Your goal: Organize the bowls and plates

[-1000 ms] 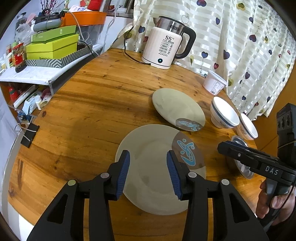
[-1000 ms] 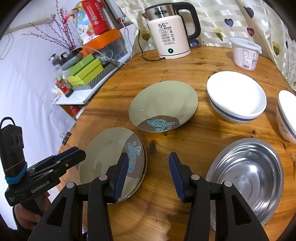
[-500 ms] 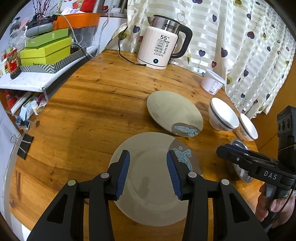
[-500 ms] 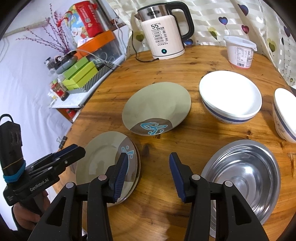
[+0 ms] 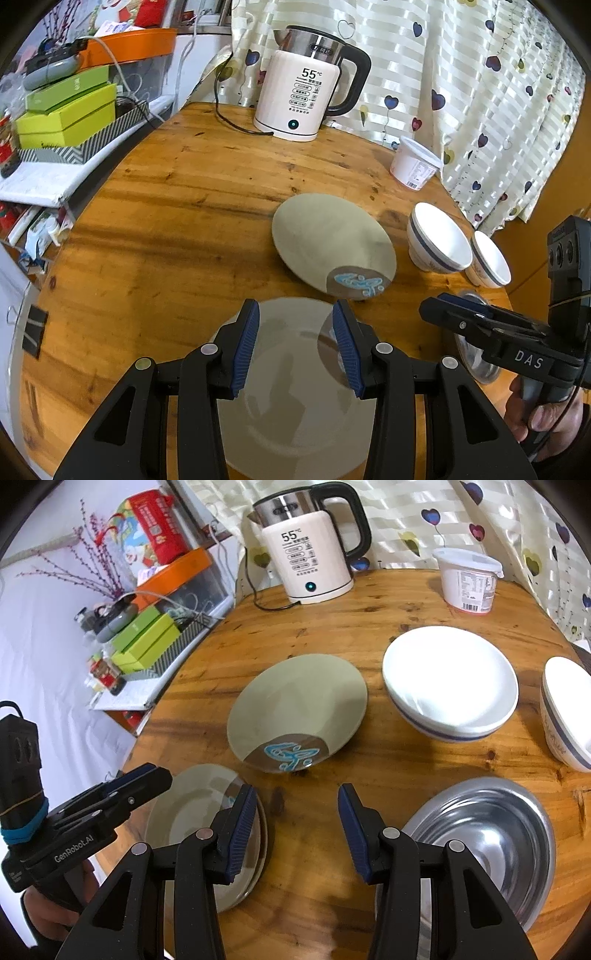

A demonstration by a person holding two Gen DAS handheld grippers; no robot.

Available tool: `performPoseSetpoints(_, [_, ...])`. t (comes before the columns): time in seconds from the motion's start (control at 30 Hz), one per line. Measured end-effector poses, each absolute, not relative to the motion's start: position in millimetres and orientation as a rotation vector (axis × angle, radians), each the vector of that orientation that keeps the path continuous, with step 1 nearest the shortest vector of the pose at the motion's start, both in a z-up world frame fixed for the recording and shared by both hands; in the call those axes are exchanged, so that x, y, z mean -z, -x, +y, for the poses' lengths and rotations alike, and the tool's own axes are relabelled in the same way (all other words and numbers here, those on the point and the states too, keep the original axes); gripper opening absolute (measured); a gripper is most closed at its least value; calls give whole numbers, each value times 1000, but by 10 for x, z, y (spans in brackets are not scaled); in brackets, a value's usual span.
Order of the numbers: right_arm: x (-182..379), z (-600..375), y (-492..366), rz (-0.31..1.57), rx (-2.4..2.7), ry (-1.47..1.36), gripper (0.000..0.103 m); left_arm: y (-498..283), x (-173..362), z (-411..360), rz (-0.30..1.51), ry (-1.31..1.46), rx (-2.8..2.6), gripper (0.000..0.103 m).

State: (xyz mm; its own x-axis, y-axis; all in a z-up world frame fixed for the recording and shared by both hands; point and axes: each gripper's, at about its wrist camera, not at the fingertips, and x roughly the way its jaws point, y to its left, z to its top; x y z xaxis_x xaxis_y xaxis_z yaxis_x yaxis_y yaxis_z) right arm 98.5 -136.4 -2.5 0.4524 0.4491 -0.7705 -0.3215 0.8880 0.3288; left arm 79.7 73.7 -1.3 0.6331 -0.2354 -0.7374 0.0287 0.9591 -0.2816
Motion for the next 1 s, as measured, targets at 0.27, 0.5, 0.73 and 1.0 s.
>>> performPoseSetpoints(0.27, [55,-1347,-1155,1011,-447,-167,46,-1073,8,737,903,249,190,43])
performPoseSetpoints(0.5, [106,-1304,-1324,1033,-419,-193,46,-1351,77,736,945,240,221,43])
performPoseSetpoints(0.73, [198,-1278,-1460,1065,-389,-203,45,-1574,182,749,982,244,243,43])
performPoseSetpoints(1.0, [303,-1255,-1574,1102,-361,-211,45,-1755,300,744,1022,251,261,43])
